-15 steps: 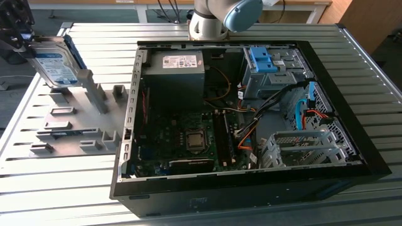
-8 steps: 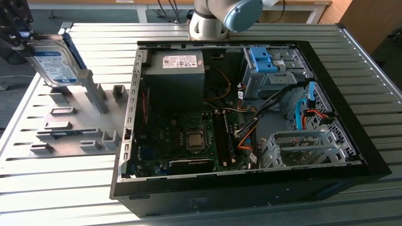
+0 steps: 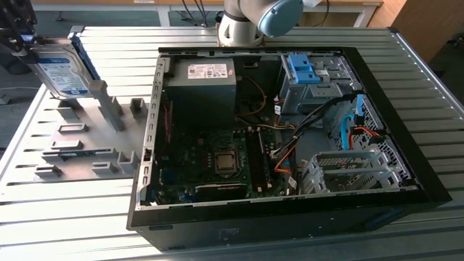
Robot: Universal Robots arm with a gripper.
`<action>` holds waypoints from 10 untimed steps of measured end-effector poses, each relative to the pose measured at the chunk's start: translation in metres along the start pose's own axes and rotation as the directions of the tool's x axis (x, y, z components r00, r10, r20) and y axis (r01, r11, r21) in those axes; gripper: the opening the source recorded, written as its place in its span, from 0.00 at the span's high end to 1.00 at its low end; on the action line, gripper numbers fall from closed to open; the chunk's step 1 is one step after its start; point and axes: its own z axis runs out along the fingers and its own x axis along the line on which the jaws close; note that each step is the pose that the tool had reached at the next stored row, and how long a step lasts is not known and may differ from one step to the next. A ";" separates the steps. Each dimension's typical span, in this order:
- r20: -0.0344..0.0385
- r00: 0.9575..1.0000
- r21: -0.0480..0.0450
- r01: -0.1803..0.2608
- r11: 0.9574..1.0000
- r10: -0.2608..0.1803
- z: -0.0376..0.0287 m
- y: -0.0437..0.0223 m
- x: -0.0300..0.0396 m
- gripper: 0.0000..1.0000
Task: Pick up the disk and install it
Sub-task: 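Pick up the disk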
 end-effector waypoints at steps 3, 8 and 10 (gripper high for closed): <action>0.000 1.000 0.000 0.000 1.000 0.000 -0.0022 0.0001 -0.0001 0.64; 0.000 1.000 0.000 0.000 1.000 0.000 -0.0036 0.0001 -0.0001 0.64; 0.000 1.000 0.000 0.000 1.000 0.000 -0.0040 0.0001 -0.0001 0.64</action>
